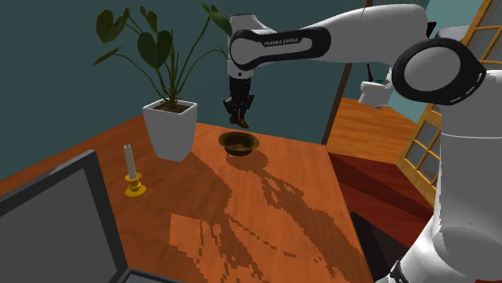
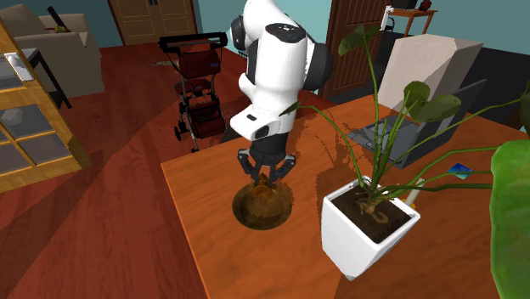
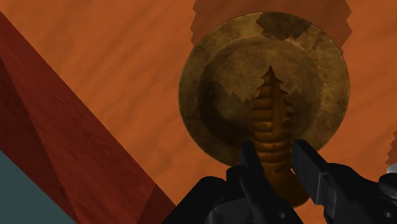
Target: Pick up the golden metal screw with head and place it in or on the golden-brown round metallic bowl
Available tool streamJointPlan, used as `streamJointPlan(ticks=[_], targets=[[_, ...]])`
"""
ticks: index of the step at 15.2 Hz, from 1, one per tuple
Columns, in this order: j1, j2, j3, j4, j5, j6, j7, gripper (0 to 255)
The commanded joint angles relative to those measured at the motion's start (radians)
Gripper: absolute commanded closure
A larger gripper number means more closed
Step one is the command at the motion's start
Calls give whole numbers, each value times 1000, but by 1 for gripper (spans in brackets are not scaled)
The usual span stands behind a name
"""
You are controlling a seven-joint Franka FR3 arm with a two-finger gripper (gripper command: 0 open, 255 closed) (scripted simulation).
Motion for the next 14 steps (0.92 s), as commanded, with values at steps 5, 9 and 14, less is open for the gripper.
streamJointPlan(ticks=[5, 9, 14], targets=[[-5, 4, -2, -74, -4, 78, 10, 255], [-6, 11, -4, -117, -9, 128, 18, 255], [-7, 14, -5, -129, -11, 142, 21, 255]])
